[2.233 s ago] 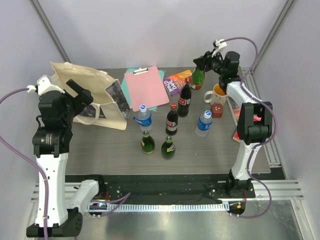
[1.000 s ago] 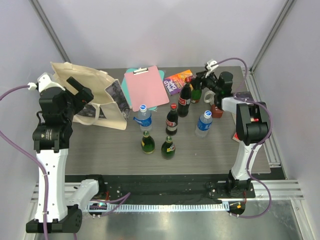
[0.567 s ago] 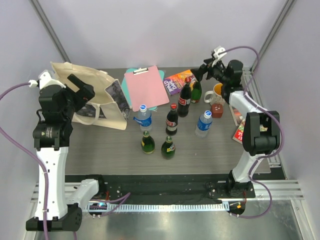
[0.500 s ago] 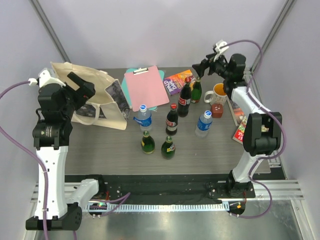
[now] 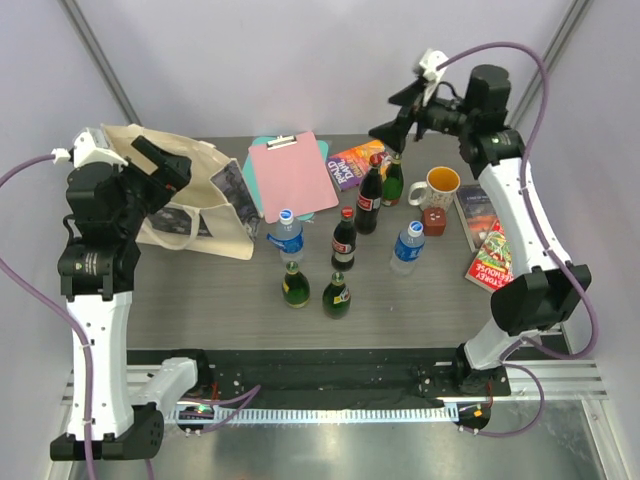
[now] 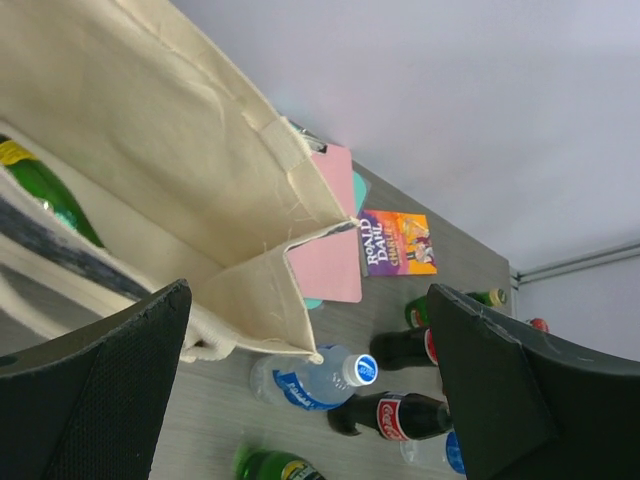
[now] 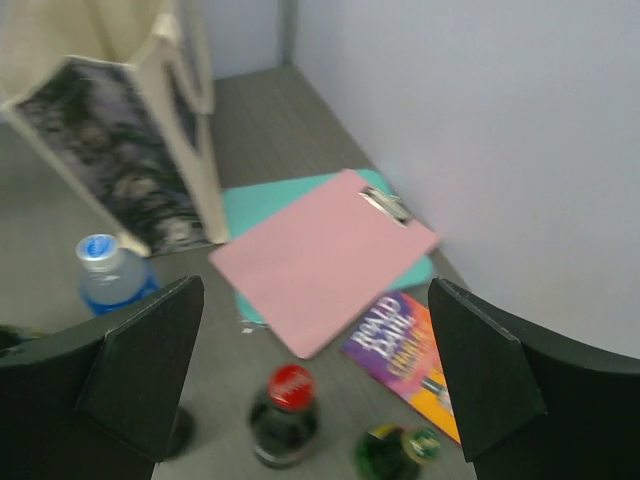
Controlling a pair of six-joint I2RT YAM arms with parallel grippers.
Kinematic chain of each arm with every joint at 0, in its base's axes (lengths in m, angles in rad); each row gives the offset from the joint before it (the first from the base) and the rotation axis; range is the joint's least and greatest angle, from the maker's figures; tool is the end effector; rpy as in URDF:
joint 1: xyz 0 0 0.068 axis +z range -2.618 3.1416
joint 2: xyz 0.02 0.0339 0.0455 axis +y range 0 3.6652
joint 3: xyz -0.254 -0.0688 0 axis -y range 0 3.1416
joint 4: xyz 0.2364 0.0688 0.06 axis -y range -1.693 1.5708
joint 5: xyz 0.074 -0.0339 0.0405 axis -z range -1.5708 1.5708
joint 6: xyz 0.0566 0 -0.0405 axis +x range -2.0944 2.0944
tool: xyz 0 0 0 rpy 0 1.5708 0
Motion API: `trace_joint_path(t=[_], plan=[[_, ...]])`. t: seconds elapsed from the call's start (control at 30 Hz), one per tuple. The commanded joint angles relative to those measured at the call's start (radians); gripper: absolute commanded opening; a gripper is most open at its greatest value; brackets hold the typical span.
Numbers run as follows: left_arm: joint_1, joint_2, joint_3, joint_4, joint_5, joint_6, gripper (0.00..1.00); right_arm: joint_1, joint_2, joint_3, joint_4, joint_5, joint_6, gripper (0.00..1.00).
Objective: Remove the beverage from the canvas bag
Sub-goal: Place the drink at the center of the board, then adjust the canvas bag at the center of the board.
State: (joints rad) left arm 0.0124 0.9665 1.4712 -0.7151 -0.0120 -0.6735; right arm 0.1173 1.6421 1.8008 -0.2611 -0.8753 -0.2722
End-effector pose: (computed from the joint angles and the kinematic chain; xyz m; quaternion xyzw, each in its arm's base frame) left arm 0.1813 0.0029 0.4621 -0.2650 0.7309 -0.1997 0.5964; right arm 0.3641 0.0867 0.4522 -0.4087 0.6047 0.2667 0.6294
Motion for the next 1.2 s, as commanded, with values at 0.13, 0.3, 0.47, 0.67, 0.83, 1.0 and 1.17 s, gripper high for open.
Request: trace_joint_path(t=[0.13, 0.3, 0.47, 0.67, 0.83, 1.0, 1.17], plan=[[-0.002, -0.048, 0.009, -0.148, -0.155, -0.044, 1.00, 0.442, -0.022, 0.083, -0.410, 0.077, -0.329, 1.00], [-0.003, -0.135, -0.126, -0.138, -0.212, -0.098, 1.00, 0.702, 0.030, 0.123, -0.443, 0.298, -0.553, 1.00], [-0.002, -0.144, -0.164, -0.121, -0.229, -0.149, 1.00, 0.846, 0.140, 0.170, -0.339, 0.407, -0.599, 1.00], [-0.003, -0.143, -0.146, -0.127, -0.230, -0.159, 1.00, 0.924, 0.298, 0.279, -0.218, 0.522, -0.601, 1.00], [0.000, -0.169, -0.161, -0.139, -0.256, -0.163, 0.99, 0.943, 0.396, 0.365, -0.147, 0.613, -0.598, 0.99], [-0.003, -0.198, -0.164, -0.150, -0.289, -0.143, 0.98, 0.944, 0.436, 0.376, -0.106, 0.622, -0.604, 0.91], [-0.002, -0.192, -0.152, -0.153, -0.295, -0.133, 0.98, 0.958, 0.409, 0.301, -0.106, 0.587, -0.595, 0.53]])
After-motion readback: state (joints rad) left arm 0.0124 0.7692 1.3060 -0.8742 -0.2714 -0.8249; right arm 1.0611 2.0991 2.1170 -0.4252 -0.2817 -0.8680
